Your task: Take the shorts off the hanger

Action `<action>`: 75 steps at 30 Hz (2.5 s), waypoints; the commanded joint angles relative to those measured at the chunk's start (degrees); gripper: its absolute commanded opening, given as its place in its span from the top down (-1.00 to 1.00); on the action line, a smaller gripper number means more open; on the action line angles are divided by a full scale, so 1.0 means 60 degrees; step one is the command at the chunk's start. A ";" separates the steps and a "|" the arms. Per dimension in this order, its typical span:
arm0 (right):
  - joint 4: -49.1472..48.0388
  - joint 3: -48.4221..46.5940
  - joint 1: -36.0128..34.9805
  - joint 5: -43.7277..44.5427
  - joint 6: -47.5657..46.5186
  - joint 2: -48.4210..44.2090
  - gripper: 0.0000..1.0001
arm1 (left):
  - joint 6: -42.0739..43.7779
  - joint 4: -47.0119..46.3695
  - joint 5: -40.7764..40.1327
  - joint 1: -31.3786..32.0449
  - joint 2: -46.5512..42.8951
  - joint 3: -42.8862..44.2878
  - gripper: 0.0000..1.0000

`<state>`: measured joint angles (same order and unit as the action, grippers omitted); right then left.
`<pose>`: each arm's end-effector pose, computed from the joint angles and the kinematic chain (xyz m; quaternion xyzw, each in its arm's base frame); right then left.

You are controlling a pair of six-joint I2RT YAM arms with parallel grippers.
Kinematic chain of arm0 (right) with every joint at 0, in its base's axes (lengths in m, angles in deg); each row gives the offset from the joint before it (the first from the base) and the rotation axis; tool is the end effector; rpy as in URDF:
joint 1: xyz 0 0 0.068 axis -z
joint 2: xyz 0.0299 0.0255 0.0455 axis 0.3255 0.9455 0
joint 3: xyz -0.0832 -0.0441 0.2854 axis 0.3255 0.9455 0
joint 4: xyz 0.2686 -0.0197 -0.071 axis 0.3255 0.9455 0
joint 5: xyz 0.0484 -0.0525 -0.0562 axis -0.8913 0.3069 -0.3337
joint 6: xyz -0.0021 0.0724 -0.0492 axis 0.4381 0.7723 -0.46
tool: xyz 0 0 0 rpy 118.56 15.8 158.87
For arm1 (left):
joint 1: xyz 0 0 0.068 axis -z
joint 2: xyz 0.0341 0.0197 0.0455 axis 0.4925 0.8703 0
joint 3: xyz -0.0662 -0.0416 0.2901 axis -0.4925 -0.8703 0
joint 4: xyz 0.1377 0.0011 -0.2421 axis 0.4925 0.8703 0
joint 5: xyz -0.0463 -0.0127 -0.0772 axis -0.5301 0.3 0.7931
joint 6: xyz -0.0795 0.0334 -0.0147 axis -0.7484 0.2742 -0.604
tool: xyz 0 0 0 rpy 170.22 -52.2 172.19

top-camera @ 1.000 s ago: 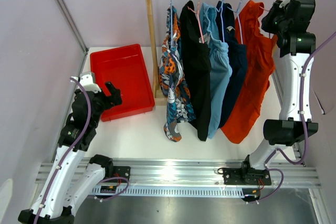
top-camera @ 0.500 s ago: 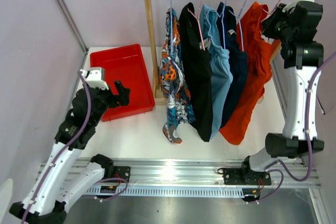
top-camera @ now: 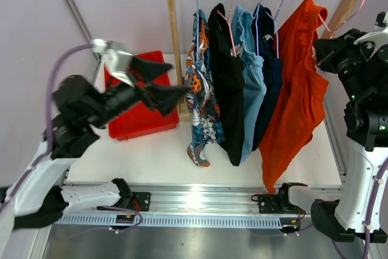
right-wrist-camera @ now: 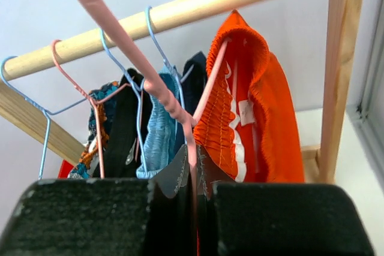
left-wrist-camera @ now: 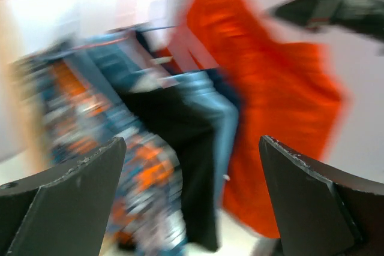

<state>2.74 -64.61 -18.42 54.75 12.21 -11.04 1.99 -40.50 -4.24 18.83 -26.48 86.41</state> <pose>0.1866 0.0063 0.6223 0.0646 0.6892 0.1355 0.7088 0.1182 -0.1394 0.5893 0.2231 0.5964 -0.3984 0.6602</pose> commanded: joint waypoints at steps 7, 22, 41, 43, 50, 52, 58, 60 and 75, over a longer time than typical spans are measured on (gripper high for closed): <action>0.0557 0.0906 -0.0067 0.2163 0.1070 -0.0336 1.00 | 0.1680 -0.1678 -0.1997 0.6062 0.3823 0.0268 -0.98; 0.2188 0.0421 -0.0331 0.3073 0.0939 -0.1257 1.00 | 0.1519 -0.2894 -0.3949 0.7178 0.6961 0.1867 -0.99; 0.2188 0.0509 -0.0331 0.2311 0.1174 -0.1244 1.00 | 0.2017 -0.3701 -0.4696 0.7076 0.8588 0.2306 0.95; 0.2173 0.0509 -0.0331 0.2340 0.1130 -0.1156 1.00 | 0.2002 -0.3671 -0.4916 0.7163 0.8267 0.2219 1.00; 0.1968 0.0131 -0.0331 0.2676 0.0925 -0.0601 1.00 | 0.1536 -0.4578 -0.6541 0.9077 0.6100 -0.1360 1.00; 0.2041 -0.0163 -0.0331 0.2779 0.0852 -0.0351 1.00 | 0.1025 -0.4754 -0.6908 0.9651 0.5777 -0.2012 1.00; 0.2085 -0.0371 -0.0331 0.2868 0.0895 -0.0057 1.00 | -0.0150 -0.4623 -0.7539 1.0781 0.5775 -0.3377 1.00; 0.2274 -0.0297 -0.0331 0.2780 0.1011 -0.0159 1.00 | -0.0122 -0.4696 -0.7554 1.0782 0.5892 -0.3406 1.00; 0.4763 -0.0135 -0.0316 0.1374 0.1671 -0.1653 1.00 | 0.1841 -0.5254 -0.7129 0.8074 0.6990 -0.2485 1.00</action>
<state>31.57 -64.30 -20.63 64.76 20.54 -17.44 10.79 -70.22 -48.68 72.34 13.45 68.95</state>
